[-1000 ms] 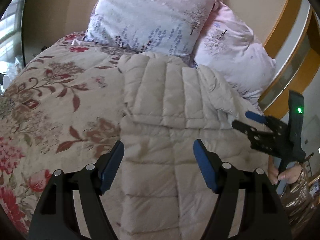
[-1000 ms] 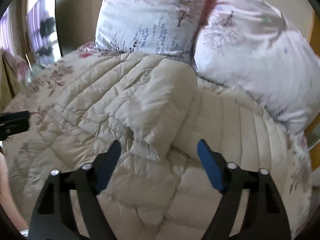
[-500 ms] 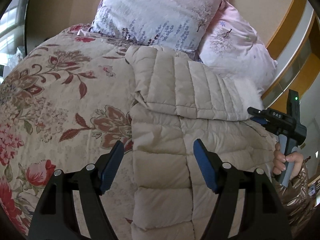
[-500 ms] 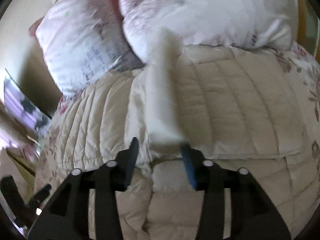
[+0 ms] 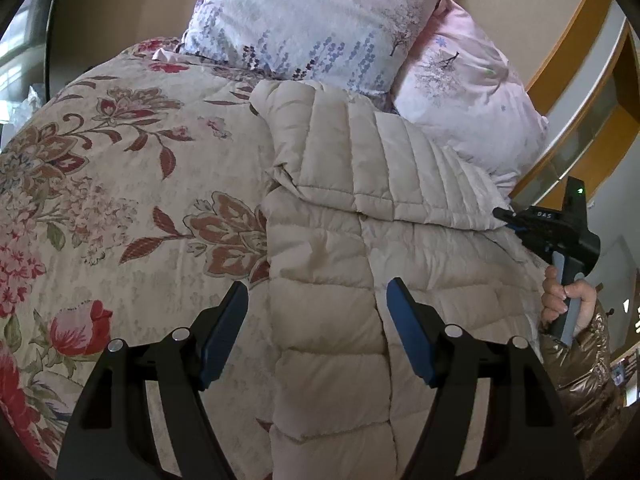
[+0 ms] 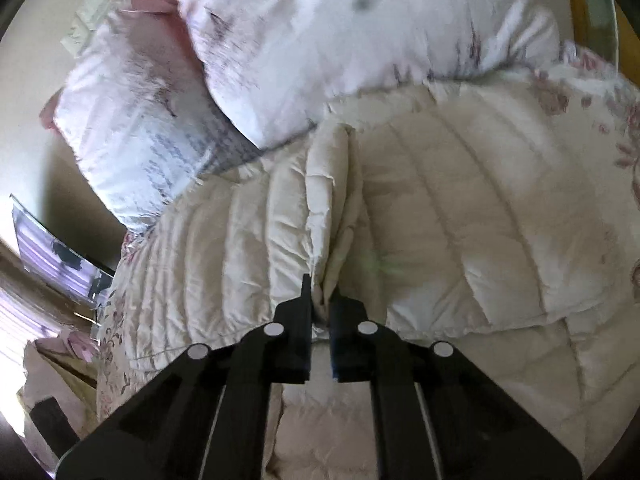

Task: Fold large clothes

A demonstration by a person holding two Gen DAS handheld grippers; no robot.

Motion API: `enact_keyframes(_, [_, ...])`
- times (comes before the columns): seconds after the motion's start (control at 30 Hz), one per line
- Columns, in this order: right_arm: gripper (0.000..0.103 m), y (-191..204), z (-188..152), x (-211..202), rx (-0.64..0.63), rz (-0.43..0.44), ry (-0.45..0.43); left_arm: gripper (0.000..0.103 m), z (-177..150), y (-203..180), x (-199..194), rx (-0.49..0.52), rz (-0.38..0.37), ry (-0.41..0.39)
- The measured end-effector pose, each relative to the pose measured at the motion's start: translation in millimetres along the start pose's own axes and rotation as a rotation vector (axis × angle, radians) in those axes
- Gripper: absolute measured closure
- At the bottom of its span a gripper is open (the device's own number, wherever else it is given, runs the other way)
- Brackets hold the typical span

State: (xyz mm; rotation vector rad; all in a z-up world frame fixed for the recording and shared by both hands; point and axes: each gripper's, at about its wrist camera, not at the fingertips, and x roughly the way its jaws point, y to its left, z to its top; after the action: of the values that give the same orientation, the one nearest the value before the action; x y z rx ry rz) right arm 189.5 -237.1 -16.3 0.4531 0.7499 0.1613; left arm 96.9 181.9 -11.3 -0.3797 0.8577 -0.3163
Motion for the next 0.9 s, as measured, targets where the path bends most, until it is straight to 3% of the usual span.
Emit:
enact_keyframes(0.17, [0.096,0,-12,-12,-0.02,-0.02,-0.014,0.031,-3,5,-2,-0.007,-0.03,0.009])
enact_keyframes(0.57, [0.091,-19,-21,17,0.026,-0.087,0.12,0.032,-15,5,-6,-0.003,-0.087,0.036])
enact_keyframes(0.67, [0.073,-23,-24,1,0.019,-0.049,0.112,0.032,-19,4,-8,-0.001,-0.095,0.045])
enact_keyframes(0.73, [0.043,-28,-25,-17,0.011,-0.02,0.094,0.032,-23,4,-10,-0.004,-0.101,0.047])
enact_keyframes(0.9, [0.03,-61,-32,-69,0.022,0.004,0.076,0.036,-34,10,-15,-0.043,-0.133,0.055])
